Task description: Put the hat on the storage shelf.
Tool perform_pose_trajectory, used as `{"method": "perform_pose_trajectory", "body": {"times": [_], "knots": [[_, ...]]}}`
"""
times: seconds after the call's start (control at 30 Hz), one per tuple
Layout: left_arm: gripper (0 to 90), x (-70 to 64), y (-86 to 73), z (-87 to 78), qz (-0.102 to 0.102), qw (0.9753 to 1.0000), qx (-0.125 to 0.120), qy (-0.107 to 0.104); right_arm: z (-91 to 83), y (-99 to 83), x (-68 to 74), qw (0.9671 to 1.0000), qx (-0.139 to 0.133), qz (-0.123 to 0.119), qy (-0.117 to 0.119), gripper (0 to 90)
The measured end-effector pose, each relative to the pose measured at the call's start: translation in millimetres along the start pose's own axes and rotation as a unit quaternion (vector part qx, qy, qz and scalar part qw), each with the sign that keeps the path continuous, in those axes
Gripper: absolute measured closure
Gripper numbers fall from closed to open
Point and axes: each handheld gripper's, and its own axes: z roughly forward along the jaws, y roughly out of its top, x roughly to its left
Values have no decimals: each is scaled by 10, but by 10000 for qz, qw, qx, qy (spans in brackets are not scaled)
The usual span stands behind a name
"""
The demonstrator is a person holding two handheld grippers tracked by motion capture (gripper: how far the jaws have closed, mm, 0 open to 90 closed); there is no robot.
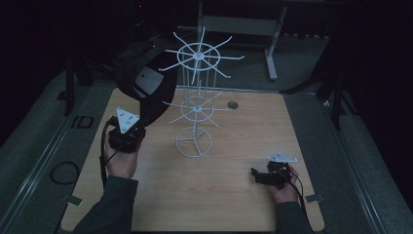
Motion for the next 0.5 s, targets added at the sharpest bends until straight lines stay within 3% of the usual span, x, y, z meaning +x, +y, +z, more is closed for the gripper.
{"method": "perform_pose_trajectory", "body": {"times": [0.37, 0.5], "knots": [[849, 46, -71, 28, -27, 9999, 52, -81, 0, 0, 0, 10000, -1, -2, -1, 131], [731, 65, -70, 19, -103, 9998, 7, -156, 0, 0, 0, 10000, -2, 0, 2, 131]]}}
